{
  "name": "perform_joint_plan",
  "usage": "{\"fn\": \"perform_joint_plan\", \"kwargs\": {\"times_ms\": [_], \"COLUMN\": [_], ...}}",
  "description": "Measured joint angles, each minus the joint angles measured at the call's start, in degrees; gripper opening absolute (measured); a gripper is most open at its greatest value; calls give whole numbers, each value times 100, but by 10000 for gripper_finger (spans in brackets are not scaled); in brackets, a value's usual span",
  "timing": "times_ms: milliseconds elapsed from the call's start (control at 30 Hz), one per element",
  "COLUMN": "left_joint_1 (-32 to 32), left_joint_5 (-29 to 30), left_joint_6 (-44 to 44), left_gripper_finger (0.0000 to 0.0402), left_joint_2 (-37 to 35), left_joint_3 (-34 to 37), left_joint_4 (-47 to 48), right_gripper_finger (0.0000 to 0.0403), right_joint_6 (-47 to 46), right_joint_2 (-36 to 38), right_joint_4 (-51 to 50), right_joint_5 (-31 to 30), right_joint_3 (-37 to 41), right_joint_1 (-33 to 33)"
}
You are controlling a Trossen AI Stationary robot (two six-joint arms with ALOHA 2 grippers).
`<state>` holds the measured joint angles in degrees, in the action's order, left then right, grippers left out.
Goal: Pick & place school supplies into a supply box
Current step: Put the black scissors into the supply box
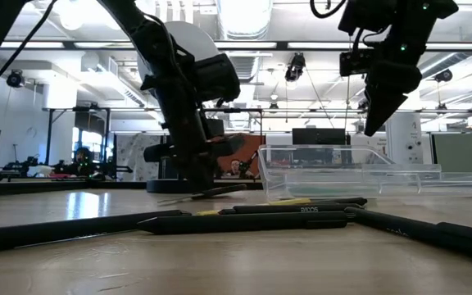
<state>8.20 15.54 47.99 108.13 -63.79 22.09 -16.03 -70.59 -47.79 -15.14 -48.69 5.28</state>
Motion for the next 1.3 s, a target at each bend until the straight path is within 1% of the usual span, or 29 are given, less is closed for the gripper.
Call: {"fn": "perform_joint_plan", "kwargs": {"times_ms": [133,200,300,400,567,633,700,833,967,1100,1300], "left_joint_1": [-169,-244,-362,-516,-696,-705,-684,-663,-657,-629,-546], "left_joint_5": [-315,-287,26,195,486,557,565,548,464,406,294], "left_joint_6": [78,81,93,88,-530,-718,-934,-1765,-2470,-3193,-4012], "left_gripper_finger": [7,7,7,7,7,6,6,6,6,6,6], "left_joint_2": [-368,-598,-934,-1219,-1658,-1713,-1721,-1509,-1046,-413,675], "left_joint_3": [44,34,26,26,15,14,-103,-472,-1156,-1980,-3269], "left_joint_4": [246,256,408,466,-222,-595,-765,-1316,-1290,-948,-171], "right_gripper_finger": [160,160,160,160,159,159,159,159,159,159,159], "right_joint_6": [-9,-9,-11,-33,-83,-225,-425,-733,-1084,-1129,-1113], "right_joint_2": [0,0,0,2,76,126,211,464,832,1239,1728], "right_joint_4": [12,17,24,28,97,125,181,301,340,335,318], "right_joint_5": [-3,-14,-183,-418,-571,-705,-844,-1084,-1643,-1825,-2028], "right_joint_3": [0,2,2,4,4,7,7,11,20,20,20], "right_joint_1": [0,0,0,4,4,25,110,371,625,845,1022]}}
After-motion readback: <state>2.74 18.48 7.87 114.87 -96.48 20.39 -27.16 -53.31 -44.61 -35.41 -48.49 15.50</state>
